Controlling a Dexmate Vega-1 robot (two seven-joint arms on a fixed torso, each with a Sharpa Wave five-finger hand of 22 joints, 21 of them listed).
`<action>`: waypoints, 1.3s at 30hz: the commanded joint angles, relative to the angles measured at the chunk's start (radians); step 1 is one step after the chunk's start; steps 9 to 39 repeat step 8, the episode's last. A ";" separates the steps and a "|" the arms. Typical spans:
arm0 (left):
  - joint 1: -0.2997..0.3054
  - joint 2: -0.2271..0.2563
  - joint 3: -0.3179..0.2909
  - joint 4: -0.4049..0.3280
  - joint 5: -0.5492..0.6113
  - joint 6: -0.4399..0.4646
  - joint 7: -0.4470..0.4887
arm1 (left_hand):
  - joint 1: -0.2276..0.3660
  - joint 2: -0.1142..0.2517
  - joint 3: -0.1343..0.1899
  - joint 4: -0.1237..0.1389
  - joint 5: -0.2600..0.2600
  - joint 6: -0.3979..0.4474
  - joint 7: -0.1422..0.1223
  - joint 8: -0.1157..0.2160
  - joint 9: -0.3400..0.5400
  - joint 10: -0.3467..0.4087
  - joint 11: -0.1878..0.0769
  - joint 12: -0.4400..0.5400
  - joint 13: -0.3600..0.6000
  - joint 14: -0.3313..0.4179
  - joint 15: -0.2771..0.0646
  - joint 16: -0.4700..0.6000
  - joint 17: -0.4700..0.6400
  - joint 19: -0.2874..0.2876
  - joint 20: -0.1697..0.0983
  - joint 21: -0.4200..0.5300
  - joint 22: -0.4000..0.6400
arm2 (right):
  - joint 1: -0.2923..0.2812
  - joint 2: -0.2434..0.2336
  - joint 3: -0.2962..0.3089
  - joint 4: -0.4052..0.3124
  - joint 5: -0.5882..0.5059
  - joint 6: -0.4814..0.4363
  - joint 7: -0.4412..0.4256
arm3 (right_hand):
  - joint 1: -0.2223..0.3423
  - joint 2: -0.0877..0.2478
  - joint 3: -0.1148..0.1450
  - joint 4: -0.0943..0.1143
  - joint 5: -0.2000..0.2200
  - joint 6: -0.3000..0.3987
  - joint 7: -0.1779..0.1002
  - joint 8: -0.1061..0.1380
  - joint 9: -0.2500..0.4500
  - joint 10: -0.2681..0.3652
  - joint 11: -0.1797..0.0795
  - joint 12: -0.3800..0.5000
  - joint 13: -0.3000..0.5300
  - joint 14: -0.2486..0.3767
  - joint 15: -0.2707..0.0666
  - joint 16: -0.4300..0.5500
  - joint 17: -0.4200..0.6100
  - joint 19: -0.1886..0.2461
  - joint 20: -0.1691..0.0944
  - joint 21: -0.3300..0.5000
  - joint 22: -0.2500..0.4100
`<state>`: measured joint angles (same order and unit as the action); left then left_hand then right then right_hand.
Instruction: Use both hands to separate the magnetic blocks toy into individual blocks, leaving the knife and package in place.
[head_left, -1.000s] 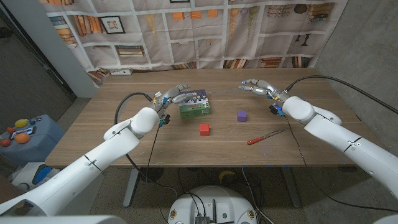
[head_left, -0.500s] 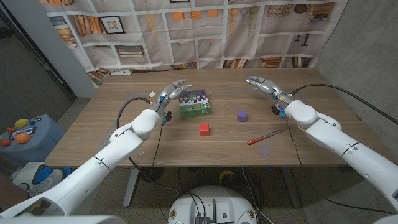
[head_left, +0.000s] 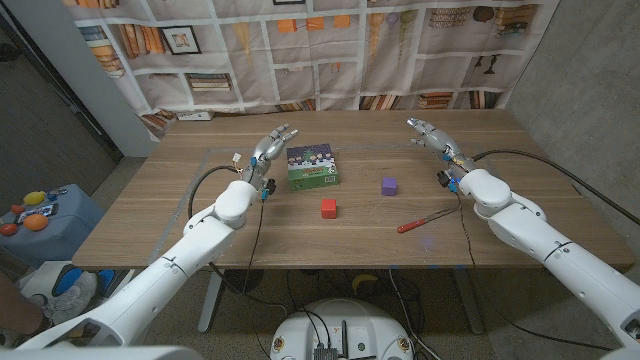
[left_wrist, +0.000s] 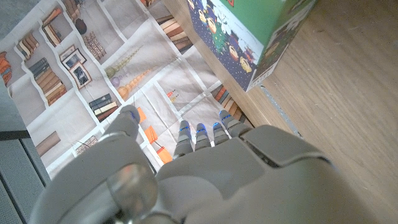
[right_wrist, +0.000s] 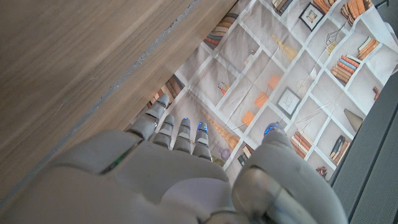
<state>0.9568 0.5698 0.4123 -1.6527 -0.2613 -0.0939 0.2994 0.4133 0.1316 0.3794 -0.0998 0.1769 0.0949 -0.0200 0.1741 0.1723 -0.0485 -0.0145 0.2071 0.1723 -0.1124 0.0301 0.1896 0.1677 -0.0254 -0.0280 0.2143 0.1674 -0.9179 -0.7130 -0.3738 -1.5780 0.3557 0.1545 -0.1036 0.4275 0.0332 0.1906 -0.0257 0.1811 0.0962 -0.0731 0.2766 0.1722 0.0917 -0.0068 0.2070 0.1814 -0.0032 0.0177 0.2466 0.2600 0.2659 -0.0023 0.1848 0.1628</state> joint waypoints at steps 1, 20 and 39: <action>0.036 -0.024 -0.020 0.061 -0.055 -0.098 0.032 | -0.007 0.004 0.001 -0.005 0.003 0.015 0.001 0.009 0.001 0.003 -0.004 -0.002 0.001 0.007 -0.003 -0.002 0.000 0.011 -0.002 -0.003 0.002 | -0.029 0.043 0.016 0.015 0.076 0.033 -0.023 | -0.009 0.015 0.000 0.008 0.001 0.008 0.009 -0.007 0.001 0.013 0.002 0.000 0.000 0.006 0.000 -0.004 0.002 -0.002 -0.002 -0.001 0.003; 0.035 -0.046 -0.028 0.115 -0.060 -0.172 0.044 | -0.015 0.011 0.005 -0.007 0.004 0.028 0.003 0.012 0.000 0.007 -0.020 -0.005 0.001 0.008 -0.017 -0.006 0.000 0.009 -0.005 -0.009 0.002 | -0.037 0.056 0.018 0.016 0.102 0.040 -0.025 | -0.031 0.031 -0.002 0.018 0.002 0.013 0.019 -0.018 0.001 0.019 0.007 -0.002 0.000 0.012 0.005 -0.003 0.001 -0.012 -0.004 -0.004 0.003; 0.035 -0.046 -0.028 0.115 -0.060 -0.172 0.044 | -0.015 0.011 0.005 -0.007 0.004 0.028 0.003 0.012 0.000 0.007 -0.020 -0.005 0.001 0.008 -0.017 -0.006 0.000 0.009 -0.005 -0.009 0.002 | -0.037 0.056 0.018 0.016 0.102 0.040 -0.025 | -0.031 0.031 -0.002 0.018 0.002 0.013 0.019 -0.018 0.001 0.019 0.007 -0.002 0.000 0.012 0.005 -0.003 0.001 -0.012 -0.004 -0.004 0.003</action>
